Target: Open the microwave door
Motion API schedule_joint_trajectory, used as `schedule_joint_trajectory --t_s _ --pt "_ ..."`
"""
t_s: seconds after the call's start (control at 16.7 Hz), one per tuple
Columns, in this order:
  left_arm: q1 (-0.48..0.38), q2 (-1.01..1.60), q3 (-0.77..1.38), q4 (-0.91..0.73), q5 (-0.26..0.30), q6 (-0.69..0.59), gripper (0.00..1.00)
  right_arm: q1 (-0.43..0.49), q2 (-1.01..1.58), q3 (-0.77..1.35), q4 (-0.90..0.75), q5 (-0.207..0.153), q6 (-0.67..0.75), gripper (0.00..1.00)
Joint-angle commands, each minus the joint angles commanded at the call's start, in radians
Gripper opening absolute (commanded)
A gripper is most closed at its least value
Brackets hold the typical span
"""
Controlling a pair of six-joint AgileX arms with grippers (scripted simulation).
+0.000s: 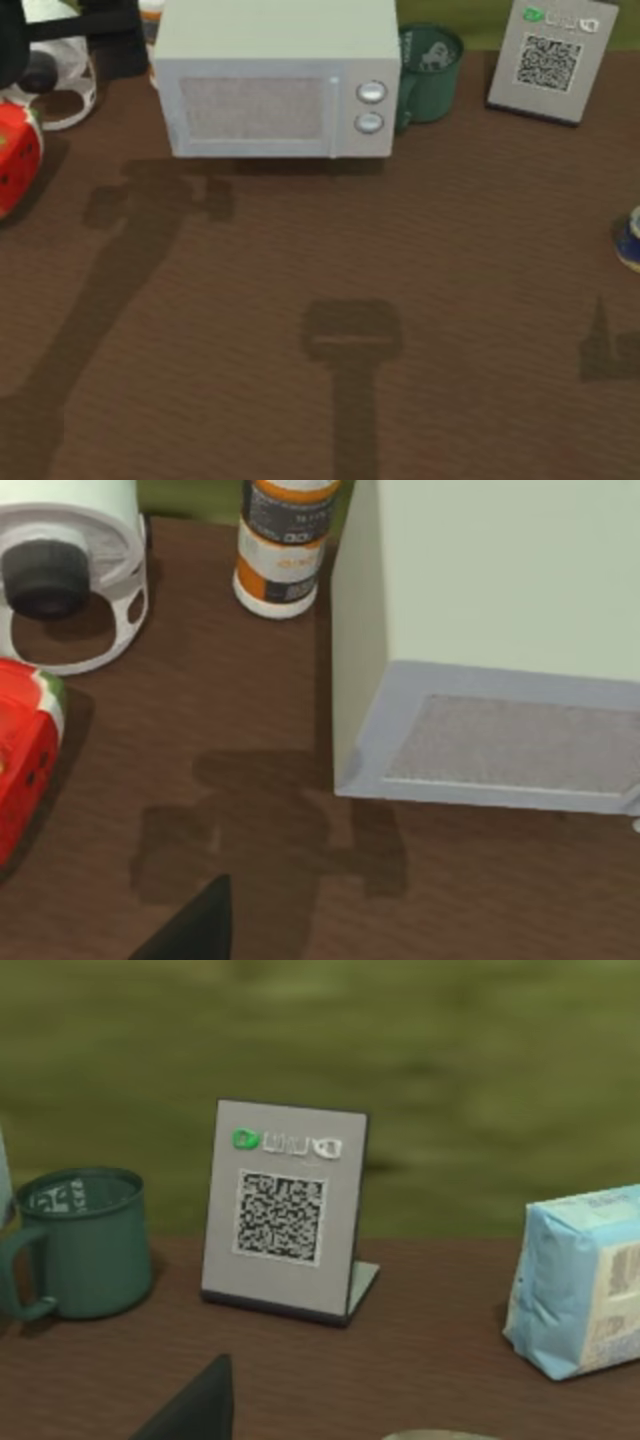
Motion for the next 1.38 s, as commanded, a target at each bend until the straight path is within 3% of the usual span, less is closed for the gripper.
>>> schedule_joint_trajectory --t_s 0.36,0.66,0.9,1.38 --pt "-0.171 0.639 0.650 -0.330 -0.083 -0.152 1.00 0.000 0.000 0.000 0.000 0.000 0.000 1.00" --pt "-0.270 0.980 1.024 -0.507 -0.129 -0.246 1.00 0.000 0.000 0.000 0.000 0.000 0.000 1.00" --pt "-0.304 1.081 1.142 -0.561 -0.145 -0.280 1.00 0.000 0.000 0.000 0.000 0.000 0.000 1.00" --pt "-0.292 1.103 1.122 -0.519 -0.139 -0.268 1.00 0.000 0.000 0.000 0.000 0.000 0.000 1.00"
